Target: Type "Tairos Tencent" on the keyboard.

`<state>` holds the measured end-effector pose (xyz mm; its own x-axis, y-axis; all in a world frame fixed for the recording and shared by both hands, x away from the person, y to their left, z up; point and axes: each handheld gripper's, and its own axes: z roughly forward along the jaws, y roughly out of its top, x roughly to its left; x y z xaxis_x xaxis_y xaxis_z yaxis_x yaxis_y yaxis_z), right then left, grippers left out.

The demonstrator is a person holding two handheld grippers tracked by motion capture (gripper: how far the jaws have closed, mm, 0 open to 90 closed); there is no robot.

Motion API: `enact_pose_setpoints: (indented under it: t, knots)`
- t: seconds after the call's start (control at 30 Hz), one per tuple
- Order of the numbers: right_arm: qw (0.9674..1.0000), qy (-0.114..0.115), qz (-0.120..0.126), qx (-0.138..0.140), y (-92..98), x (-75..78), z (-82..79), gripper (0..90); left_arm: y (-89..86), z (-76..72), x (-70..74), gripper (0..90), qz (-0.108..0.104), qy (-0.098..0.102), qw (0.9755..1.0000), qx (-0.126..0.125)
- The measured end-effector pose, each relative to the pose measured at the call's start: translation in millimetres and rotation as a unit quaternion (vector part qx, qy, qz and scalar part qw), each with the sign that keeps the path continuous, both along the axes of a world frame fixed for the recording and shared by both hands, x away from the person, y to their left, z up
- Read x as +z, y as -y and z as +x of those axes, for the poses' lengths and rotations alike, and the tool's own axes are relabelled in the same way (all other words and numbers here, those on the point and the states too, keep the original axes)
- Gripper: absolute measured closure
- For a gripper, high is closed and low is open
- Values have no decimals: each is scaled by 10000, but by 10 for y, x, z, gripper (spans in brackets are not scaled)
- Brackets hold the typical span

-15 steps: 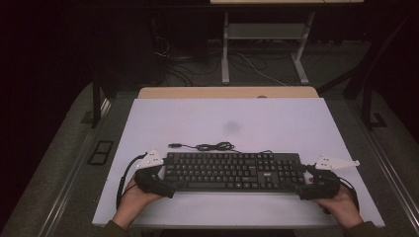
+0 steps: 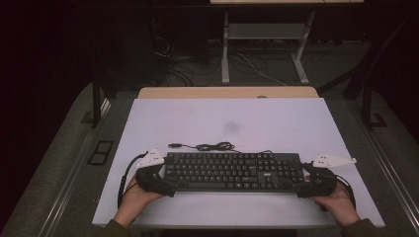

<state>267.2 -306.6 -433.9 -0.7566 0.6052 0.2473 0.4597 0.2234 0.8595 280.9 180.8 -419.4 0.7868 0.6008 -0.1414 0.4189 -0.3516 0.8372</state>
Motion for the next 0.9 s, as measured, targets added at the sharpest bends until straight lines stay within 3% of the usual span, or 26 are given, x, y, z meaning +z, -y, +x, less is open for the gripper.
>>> enact_pose_setpoints:
  t: [0.47, 0.9]
  knots:
    - [9999, 97, -33, -6, -140, 74, 6, 148, 18, 13, -10, 0, -38, 19, 10000, -59]
    - [9999, -87, -55, -27, -240, 115, 70, 118, 23, 7, -5, 0, -64, 26, 9999, -90]
